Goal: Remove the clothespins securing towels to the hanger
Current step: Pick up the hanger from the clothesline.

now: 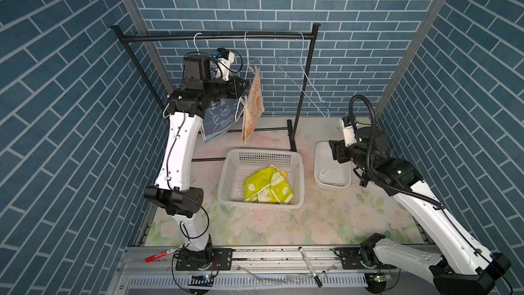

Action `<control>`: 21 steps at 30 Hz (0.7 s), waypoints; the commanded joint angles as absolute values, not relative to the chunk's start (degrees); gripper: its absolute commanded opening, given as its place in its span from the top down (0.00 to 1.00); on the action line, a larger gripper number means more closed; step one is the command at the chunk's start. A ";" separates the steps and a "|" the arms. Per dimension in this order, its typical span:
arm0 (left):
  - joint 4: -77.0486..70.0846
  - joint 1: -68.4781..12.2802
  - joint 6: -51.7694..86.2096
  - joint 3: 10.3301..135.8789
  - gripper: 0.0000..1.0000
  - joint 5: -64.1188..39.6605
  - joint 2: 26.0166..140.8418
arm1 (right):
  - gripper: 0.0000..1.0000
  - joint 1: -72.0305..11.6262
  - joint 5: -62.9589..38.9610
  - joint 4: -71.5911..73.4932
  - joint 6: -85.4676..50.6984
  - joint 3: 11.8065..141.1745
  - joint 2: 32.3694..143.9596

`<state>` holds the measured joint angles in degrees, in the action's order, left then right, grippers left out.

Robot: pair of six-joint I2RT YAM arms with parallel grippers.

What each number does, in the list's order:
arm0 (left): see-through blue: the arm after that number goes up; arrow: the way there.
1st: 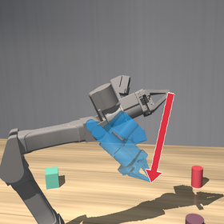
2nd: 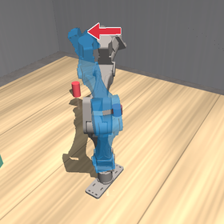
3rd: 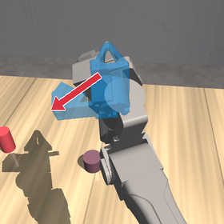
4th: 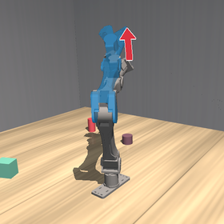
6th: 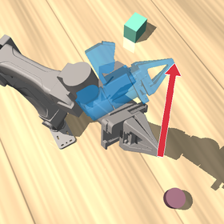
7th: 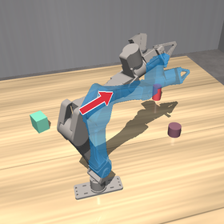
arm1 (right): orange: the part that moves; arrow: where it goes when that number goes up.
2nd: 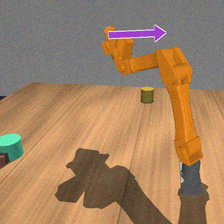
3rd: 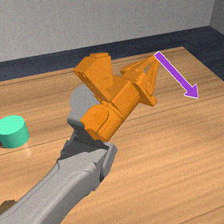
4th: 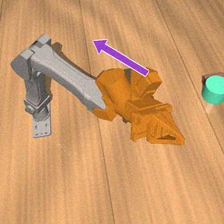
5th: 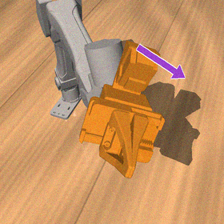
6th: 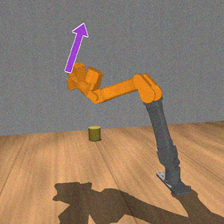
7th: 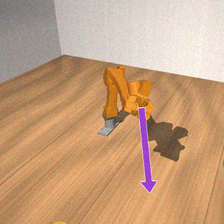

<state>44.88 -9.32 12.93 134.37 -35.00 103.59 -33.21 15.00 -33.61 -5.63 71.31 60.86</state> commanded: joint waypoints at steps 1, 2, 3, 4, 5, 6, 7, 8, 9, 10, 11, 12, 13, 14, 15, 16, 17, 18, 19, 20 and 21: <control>38.69 -9.05 16.15 132.48 0.86 -39.11 101.46 | 0.30 -32.96 15.22 -33.39 -7.55 70.70 59.78; 37.24 -8.99 16.95 131.51 0.88 -39.51 101.02 | 0.30 -33.03 15.16 -33.32 -7.56 70.62 59.68; 35.69 -9.05 17.79 130.64 0.90 -39.84 100.53 | 0.30 -32.96 15.11 -33.38 -7.56 70.58 59.61; 34.34 -9.03 18.57 129.86 0.91 -40.13 100.17 | 0.30 -32.96 15.13 -33.34 -7.68 70.52 59.51; 32.74 -9.01 19.47 128.98 0.92 -40.42 99.68 | 0.30 -32.96 15.13 -33.26 -7.65 70.41 59.50; 31.25 -9.05 20.46 128.19 0.94 -40.51 99.13 | 0.30 -32.96 15.12 -33.26 -7.66 70.32 59.46; 30.05 -9.05 21.13 127.58 0.95 -40.52 98.77 | 0.30 -32.96 15.13 -33.22 -7.76 70.31 59.39; 28.97 -9.05 21.79 127.16 0.95 -40.52 98.38 | 0.30 -32.96 15.13 -33.24 -7.75 70.23 59.29; 27.85 -9.01 22.48 126.83 0.96 -40.52 98.05 | 0.30 -32.96 15.09 -33.23 -7.84 70.22 59.24; 27.01 -9.03 22.98 126.60 0.96 -40.53 97.79 | 0.30 -32.96 15.11 -33.30 -7.89 70.19 59.21; 26.26 -9.04 23.56 126.48 0.97 -40.52 97.51 | 0.30 -32.94 15.10 -33.23 -7.90 70.14 59.23; 25.38 -9.12 24.21 126.24 0.98 -40.36 97.14 | 0.30 -32.96 15.12 -33.21 -7.91 70.06 59.21; 24.71 -9.12 24.58 125.99 0.99 -40.06 96.77 | 0.30 -32.96 15.07 -33.18 -7.99 70.05 59.23; 24.06 -9.12 24.89 125.61 1.00 -39.71 96.30 | 0.30 -32.96 15.11 -33.15 -8.04 70.05 59.18; 23.56 -9.14 24.99 124.93 1.00 -39.11 95.65 | 0.30 -32.96 14.98 -33.13 -8.12 69.96 59.15; 23.16 -9.14 24.96 124.32 1.00 -38.58 95.03 | 0.30 -32.96 15.07 -33.13 -8.16 69.96 59.19; 22.75 -9.14 24.97 123.39 1.00 -37.90 94.16 | 0.30 -32.96 15.16 -33.13 -8.15 69.96 59.15; 22.32 -9.07 24.97 122.19 1.00 -37.35 93.09 | 0.30 -32.96 15.14 -33.13 -8.12 69.96 59.09; 21.80 -9.10 24.96 120.75 1.00 -36.99 92.13 | 0.30 -32.97 15.07 -33.13 -8.15 70.03 59.12; 21.08 -9.05 25.06 118.57 1.00 -36.68 90.74 | 0.30 -32.96 15.02 -33.14 -8.12 70.05 59.06; 20.09 -9.20 25.45 116.11 1.00 -36.23 89.04 | 0.30 -32.98 15.03 -33.05 -8.17 70.05 59.09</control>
<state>25.67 -9.28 24.71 119.50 -37.60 92.86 -33.19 14.96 -33.43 -6.20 70.32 60.16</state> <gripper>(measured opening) 0.068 0.700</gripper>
